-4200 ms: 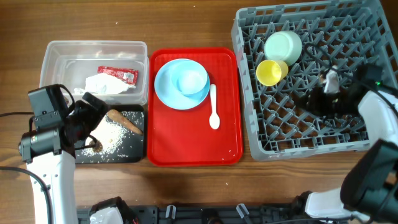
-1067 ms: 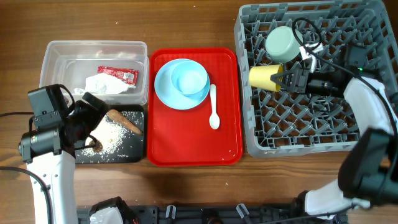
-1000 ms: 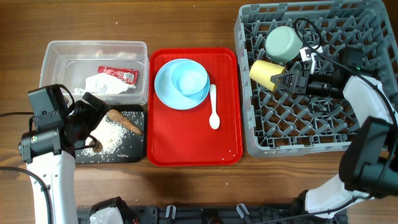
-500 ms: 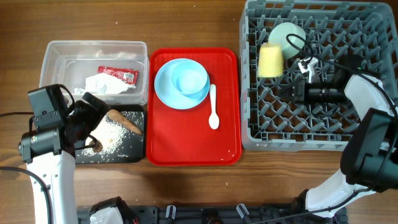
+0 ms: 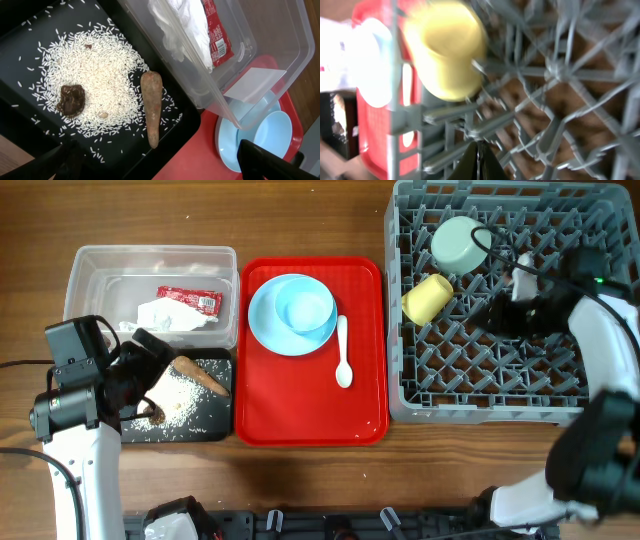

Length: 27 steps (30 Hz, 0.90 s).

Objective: Sort waste into correct bins and load items into the dishwasher rack
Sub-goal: 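Return the right gripper to the red tray and grasp the small blue bowl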

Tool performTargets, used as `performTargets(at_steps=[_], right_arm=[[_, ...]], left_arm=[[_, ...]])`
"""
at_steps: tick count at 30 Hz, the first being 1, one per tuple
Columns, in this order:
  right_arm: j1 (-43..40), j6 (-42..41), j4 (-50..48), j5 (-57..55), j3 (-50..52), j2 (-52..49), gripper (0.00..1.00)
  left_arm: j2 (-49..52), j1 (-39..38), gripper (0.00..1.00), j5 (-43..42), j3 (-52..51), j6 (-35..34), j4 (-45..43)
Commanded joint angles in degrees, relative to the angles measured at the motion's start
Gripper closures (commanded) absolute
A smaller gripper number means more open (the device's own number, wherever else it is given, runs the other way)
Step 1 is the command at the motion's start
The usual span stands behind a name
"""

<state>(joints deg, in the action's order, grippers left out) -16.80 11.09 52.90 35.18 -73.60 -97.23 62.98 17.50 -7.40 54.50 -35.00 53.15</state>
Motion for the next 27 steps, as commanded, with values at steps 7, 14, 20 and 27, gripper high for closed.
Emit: performTargets(at_steps=[7,14,20,27], right_arm=[[12.7,-6.5,-12.3,-20.4,-2.1,10.5,0.6],[13.0,-4.9,-17.9,-10.3,-2.0,-1.4,0.39],[15.0,-3.2,-13.7,-5.1,-2.0,-4.9,0.39],[17.6,1.8,-6.3,-3.2,-2.1,-4.5,0.39]], left_arm=[[-0.2,0.3,0.0,-0.3,0.1,0.0,0.0],[-0.2,0.3,0.0,-0.3,0.1,0.0,0.0],[-0.2,0.3,0.0,-0.3,0.0,0.0,0.0],[-0.2,0.3,0.0,-0.3,0.1,0.0,0.0]])
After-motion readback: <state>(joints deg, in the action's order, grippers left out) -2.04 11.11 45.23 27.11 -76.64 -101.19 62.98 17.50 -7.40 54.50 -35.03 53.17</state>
